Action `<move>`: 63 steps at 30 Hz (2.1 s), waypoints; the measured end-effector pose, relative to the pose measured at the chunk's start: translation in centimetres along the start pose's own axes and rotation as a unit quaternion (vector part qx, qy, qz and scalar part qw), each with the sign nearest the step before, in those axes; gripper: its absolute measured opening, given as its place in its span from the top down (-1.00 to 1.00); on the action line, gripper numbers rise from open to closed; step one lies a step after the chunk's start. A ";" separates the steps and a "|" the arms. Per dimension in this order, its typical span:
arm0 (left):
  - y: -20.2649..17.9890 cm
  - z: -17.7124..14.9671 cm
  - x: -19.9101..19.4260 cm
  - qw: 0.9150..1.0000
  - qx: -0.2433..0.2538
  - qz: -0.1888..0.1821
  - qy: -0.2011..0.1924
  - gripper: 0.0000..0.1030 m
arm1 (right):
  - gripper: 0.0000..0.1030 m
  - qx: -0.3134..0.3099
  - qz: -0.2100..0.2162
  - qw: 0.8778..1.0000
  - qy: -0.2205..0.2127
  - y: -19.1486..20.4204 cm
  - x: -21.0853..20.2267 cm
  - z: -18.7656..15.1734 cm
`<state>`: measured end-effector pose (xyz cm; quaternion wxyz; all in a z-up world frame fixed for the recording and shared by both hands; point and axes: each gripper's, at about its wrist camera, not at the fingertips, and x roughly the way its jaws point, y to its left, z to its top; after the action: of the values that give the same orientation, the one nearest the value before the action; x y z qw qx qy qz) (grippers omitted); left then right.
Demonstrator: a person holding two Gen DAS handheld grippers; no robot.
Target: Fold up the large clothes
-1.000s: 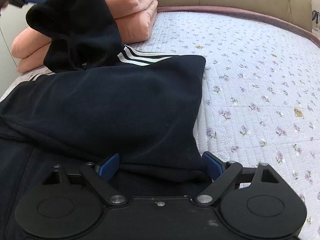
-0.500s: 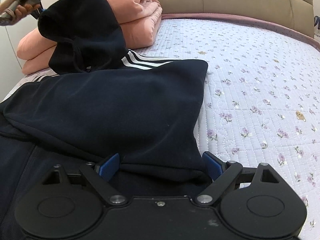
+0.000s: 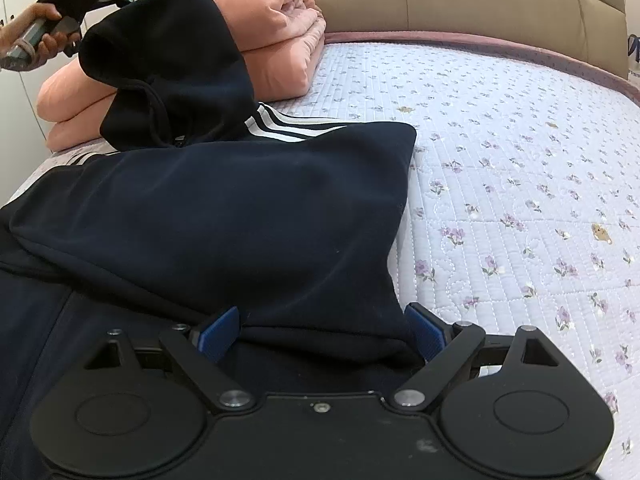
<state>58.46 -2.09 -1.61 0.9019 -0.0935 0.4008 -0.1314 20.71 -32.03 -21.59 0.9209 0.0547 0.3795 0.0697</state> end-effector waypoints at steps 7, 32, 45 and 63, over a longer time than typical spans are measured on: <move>-1.8 -0.9 -1.3 0.998 0.045 -0.038 -0.011 0.69 | -1.00 0.001 -0.001 1.000 -0.005 0.2 -0.1 -0.2; 1.8 -27.2 -12.9 0.973 -0.040 -0.217 0.069 -0.67 | -1.00 0.201 0.172 0.964 -0.023 0.4 -4.1 6.7; 3.1 -25.6 -9.8 0.957 -0.138 -0.254 -0.036 0.89 | 0.88 0.276 0.291 0.915 -0.036 2.4 -1.6 7.7; 4.5 -32.4 -10.1 0.942 -0.160 -0.269 0.123 0.65 | 0.32 0.306 0.290 0.891 0.169 3.7 1.5 3.9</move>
<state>28.46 3.31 -17.19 0.7498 -0.3238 0.4840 -0.3142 24.23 -28.30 -19.26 0.7189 0.4291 0.4995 0.2225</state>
